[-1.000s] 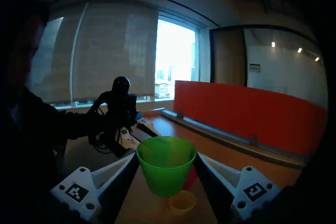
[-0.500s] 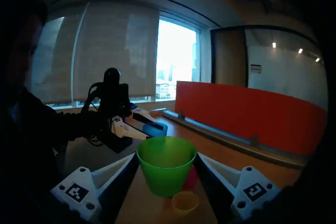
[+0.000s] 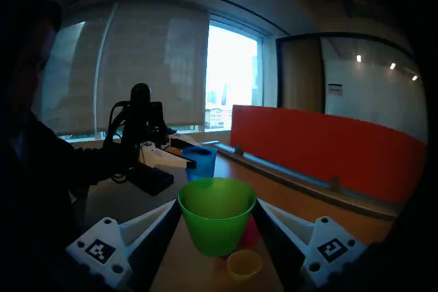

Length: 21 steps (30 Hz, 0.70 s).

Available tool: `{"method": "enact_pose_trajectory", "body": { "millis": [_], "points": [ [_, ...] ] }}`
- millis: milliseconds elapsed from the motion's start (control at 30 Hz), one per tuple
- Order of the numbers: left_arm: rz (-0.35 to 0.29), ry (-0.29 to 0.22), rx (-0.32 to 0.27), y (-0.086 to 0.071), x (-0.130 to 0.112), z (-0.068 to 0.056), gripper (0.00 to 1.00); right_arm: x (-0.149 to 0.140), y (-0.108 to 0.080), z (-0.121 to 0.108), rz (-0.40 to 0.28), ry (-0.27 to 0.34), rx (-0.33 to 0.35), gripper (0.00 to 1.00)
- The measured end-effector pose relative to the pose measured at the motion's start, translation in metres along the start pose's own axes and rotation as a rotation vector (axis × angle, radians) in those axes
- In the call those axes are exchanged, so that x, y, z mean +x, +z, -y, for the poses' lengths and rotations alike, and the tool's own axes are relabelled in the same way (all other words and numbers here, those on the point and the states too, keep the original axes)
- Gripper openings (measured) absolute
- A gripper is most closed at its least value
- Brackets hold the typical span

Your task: Pour water

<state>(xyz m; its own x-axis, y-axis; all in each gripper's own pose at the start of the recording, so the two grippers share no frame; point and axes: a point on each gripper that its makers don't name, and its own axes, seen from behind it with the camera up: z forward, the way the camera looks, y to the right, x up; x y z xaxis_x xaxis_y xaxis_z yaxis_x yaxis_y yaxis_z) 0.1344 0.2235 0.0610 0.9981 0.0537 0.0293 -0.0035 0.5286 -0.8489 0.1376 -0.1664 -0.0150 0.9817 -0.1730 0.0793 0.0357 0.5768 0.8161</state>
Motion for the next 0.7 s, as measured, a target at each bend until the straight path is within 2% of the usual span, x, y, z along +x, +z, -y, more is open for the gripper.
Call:
{"method": "enact_pose_trajectory", "body": {
  "millis": [267, 700],
  "points": [
    [-0.021, 0.024, -0.001, -0.003, 0.008, -0.005, 0.86, -0.005, 0.004, 0.003, 0.002, 0.01, 0.012, 0.93],
    [-0.035, 0.035, 0.017, -0.01, 0.022, 0.0, 0.86, -0.01, 0.009, 0.013, 0.009, 0.005, 0.036, 0.92]
  ]
}}
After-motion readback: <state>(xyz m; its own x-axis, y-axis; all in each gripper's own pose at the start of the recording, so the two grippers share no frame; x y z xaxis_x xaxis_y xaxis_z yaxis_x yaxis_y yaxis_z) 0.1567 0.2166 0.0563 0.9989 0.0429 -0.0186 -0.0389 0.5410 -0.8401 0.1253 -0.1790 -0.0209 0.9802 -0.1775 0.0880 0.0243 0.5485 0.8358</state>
